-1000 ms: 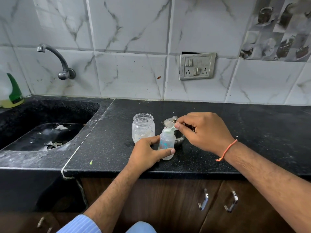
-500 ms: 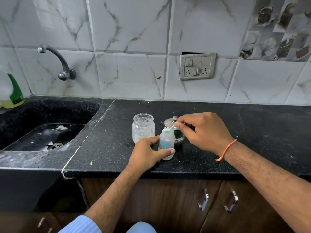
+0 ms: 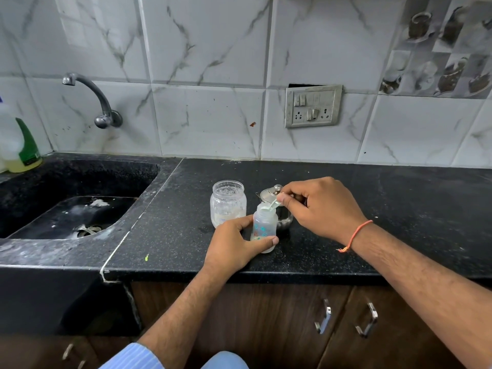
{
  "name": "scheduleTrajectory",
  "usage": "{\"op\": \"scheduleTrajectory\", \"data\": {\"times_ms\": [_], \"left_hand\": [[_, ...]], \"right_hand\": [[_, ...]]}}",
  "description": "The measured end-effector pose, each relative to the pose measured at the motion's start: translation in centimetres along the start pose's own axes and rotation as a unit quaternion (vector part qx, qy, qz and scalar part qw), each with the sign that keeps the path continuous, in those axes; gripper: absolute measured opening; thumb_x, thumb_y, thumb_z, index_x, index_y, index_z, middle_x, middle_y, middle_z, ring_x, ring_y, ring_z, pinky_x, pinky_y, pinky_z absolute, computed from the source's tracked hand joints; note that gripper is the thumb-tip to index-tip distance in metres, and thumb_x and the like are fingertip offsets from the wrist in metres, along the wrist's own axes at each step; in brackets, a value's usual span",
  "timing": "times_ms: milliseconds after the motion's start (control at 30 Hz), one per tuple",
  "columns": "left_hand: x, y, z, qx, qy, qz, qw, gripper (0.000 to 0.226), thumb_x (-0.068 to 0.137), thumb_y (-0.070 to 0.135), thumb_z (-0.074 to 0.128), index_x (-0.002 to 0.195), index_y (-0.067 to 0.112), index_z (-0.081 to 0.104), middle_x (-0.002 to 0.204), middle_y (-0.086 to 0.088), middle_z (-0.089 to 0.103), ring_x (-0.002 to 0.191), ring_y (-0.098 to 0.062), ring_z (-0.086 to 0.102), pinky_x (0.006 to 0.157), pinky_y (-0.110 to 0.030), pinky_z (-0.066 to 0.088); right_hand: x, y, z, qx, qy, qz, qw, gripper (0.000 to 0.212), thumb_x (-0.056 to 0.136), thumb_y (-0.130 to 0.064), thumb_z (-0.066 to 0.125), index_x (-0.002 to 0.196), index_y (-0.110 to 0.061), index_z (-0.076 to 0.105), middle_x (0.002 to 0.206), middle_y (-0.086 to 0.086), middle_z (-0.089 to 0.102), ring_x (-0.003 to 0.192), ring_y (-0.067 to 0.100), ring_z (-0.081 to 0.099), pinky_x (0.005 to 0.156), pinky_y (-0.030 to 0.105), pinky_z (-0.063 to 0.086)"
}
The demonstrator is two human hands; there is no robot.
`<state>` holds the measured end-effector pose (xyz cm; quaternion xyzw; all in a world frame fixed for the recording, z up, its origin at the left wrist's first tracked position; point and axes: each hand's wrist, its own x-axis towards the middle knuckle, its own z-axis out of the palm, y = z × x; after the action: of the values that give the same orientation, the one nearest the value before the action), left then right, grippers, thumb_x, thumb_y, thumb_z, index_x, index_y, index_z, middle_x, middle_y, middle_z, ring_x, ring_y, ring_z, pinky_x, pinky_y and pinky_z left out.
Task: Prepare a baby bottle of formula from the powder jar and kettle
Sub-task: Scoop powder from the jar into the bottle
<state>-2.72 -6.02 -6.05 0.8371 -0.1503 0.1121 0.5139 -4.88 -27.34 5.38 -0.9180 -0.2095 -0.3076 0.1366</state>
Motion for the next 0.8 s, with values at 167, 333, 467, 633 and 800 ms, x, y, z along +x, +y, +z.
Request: {"op": "scheduleTrajectory", "data": {"times_ms": [167, 333, 467, 633, 800], "left_hand": [[-0.4, 0.5, 0.1, 0.019, 0.012, 0.011, 1.0, 0.035, 0.079, 0.052, 0.096, 0.104, 0.054, 0.072, 0.098, 0.041, 0.073, 0.098, 0.013, 0.068, 0.078, -0.006, 0.046], [-0.7, 0.4, 0.2, 0.008, 0.051, 0.018, 0.998, 0.066, 0.071, 0.062, 0.097, 0.129, 0.04, 0.076, 0.113, 0.041, 0.073, 0.115, 0.019, 0.062, 0.094, -0.002, 0.044], [-1.4, 0.4, 0.3, -0.026, 0.141, 0.019, 0.989, 0.075, 0.07, 0.068, 0.094, 0.134, 0.034, 0.074, 0.116, 0.026, 0.077, 0.114, 0.008, 0.068, 0.1, -0.019, 0.052], [-1.5, 0.5, -0.8, -0.11, 0.303, 0.055, 0.945, 0.043, 0.084, 0.062, 0.079, 0.115, 0.036, 0.064, 0.104, 0.006, 0.062, 0.069, -0.008, 0.051, 0.067, -0.036, 0.055], [1.0, -1.6, -3.4, -0.01, 0.304, -0.037, 0.952, 0.081, 0.079, 0.06, 0.073, 0.149, 0.031, 0.044, 0.129, 0.012, 0.049, 0.116, -0.016, 0.052, 0.107, -0.056, 0.045]], "right_hand": [[0.5, 0.3, -0.3, 0.103, -0.012, 0.118, 0.988, 0.022, 0.097, -0.047, 0.069, 0.087, -0.032, 0.081, 0.058, -0.01, 0.065, 0.058, 0.009, 0.06, 0.059, 0.028, 0.049], [0.8, 0.7, -0.2, 0.278, -0.023, 0.229, 0.933, 0.02, 0.098, -0.034, 0.074, 0.082, -0.023, 0.081, 0.054, -0.007, 0.065, 0.043, 0.006, 0.052, 0.057, 0.027, 0.045], [0.4, 0.8, 0.0, 0.343, -0.026, 0.271, 0.899, 0.021, 0.099, -0.03, 0.073, 0.084, -0.018, 0.081, 0.056, -0.001, 0.062, 0.047, 0.017, 0.047, 0.047, 0.025, 0.04], [0.3, 1.2, 0.1, 0.392, -0.025, 0.331, 0.858, 0.018, 0.101, -0.03, 0.072, 0.092, -0.018, 0.081, 0.057, -0.003, 0.06, 0.045, 0.011, 0.043, 0.043, 0.023, 0.03], [1.3, 1.3, 0.1, 0.428, -0.033, 0.35, 0.833, 0.018, 0.1, -0.032, 0.072, 0.097, -0.015, 0.08, 0.062, 0.0, 0.058, 0.046, 0.01, 0.041, 0.042, 0.022, 0.026]]}}
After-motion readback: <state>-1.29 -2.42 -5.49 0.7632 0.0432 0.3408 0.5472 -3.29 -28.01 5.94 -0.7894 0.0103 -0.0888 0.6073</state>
